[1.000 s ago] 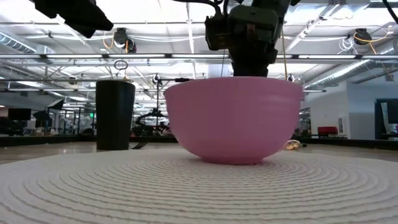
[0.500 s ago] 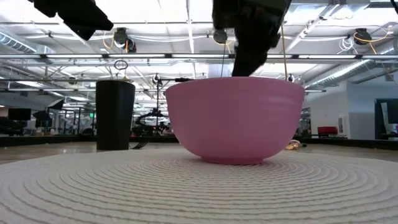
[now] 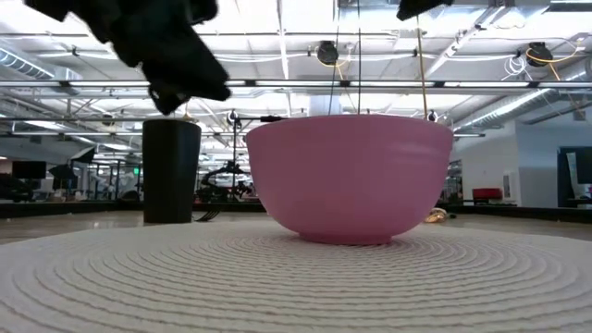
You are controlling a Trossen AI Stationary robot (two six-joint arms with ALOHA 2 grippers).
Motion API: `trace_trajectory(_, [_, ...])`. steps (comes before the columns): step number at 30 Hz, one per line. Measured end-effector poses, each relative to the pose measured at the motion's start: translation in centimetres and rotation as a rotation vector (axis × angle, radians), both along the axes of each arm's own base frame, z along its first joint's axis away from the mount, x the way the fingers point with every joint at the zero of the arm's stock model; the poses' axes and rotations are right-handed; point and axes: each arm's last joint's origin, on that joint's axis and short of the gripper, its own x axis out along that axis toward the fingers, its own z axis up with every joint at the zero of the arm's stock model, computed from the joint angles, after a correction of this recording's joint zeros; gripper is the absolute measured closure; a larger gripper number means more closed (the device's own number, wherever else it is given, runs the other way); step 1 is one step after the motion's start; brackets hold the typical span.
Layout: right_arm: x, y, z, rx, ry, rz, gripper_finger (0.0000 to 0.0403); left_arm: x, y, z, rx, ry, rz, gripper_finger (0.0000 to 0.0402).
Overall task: Pick & Place Utensil
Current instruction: Put the pink bowl on the white table mat
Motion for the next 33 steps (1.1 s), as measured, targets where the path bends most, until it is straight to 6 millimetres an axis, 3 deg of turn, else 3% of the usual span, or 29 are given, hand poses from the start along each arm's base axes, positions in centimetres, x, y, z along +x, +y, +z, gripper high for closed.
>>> trace_trajectory(10, [-5.9, 0.0, -2.0, -0.027, -0.086, 0.081, 0.0273, 4.5, -0.4, 2.5, 0.024, 0.248, 0.133, 0.0313])
trace_trajectory(16, [-8.1, -0.3, -4.1, -0.011, -0.136, 0.143, 0.0273, 6.7, -0.1, 3.4, -0.079, 0.396, 0.258, 0.0313])
trace_trajectory(22, [-9.8, 0.0, -5.1, 0.028, -0.160, 0.195, 0.0273, 8.2, 0.2, 3.3, -0.175, 0.528, 0.379, 0.0313])
trace_trajectory(33, [-10.4, 0.9, -4.1, 0.027, -0.246, 0.318, 0.0273, 9.1, -0.3, 2.9, -0.190, 0.581, 0.424, 0.0313])
